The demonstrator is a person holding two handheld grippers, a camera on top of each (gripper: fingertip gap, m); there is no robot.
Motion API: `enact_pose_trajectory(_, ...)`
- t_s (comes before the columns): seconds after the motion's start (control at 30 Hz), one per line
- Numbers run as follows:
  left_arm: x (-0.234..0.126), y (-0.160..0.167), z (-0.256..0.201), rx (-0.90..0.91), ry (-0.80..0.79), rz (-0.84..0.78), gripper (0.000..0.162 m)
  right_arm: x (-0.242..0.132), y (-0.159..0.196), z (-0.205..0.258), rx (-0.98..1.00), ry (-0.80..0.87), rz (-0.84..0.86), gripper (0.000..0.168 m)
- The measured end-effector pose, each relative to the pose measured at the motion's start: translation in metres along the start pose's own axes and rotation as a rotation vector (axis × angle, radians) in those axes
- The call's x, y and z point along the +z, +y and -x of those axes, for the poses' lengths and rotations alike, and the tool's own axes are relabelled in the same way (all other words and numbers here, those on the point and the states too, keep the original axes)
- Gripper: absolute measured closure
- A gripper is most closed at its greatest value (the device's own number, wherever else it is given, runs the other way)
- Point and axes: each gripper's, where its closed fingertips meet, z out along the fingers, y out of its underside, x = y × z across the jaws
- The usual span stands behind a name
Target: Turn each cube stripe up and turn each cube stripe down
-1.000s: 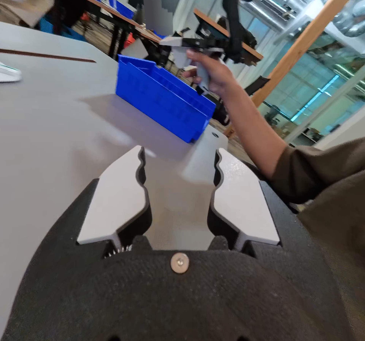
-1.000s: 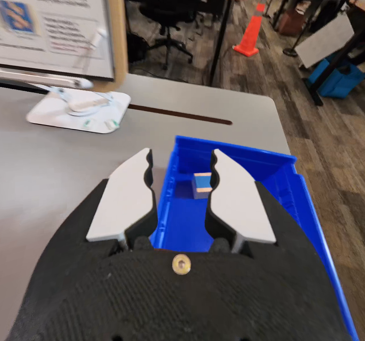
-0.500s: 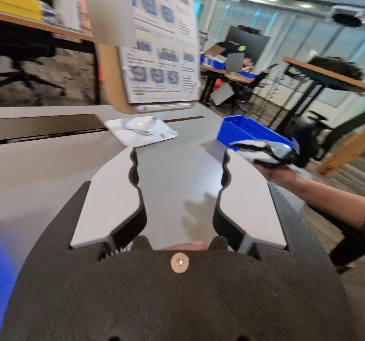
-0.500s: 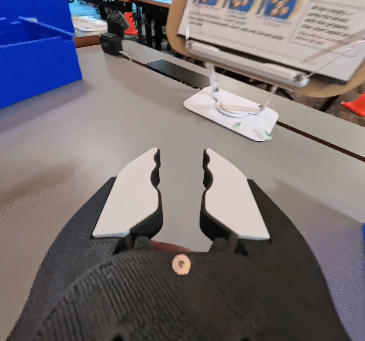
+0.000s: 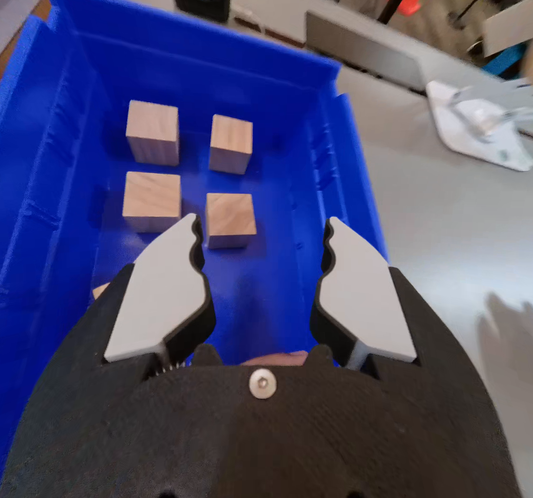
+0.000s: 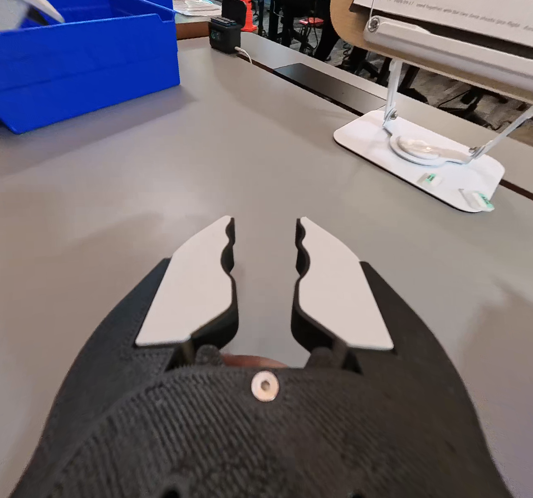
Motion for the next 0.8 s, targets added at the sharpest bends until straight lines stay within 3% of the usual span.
enact_pose_trajectory(0.3, 0.034, 0.017, 0.044, 0.074, -0.301, 0.139, 0.081, -0.009, 0.001, 0.005, -0.078, 0.006, -0.002, 0.128)
enact_pose_trajectory(0.8, 0.048, 0.013, 0.052, 0.117, -0.386, 0.142, 0.083, -0.031, 0.002, -0.011, 0.02, 0.066, -0.019, 0.128)
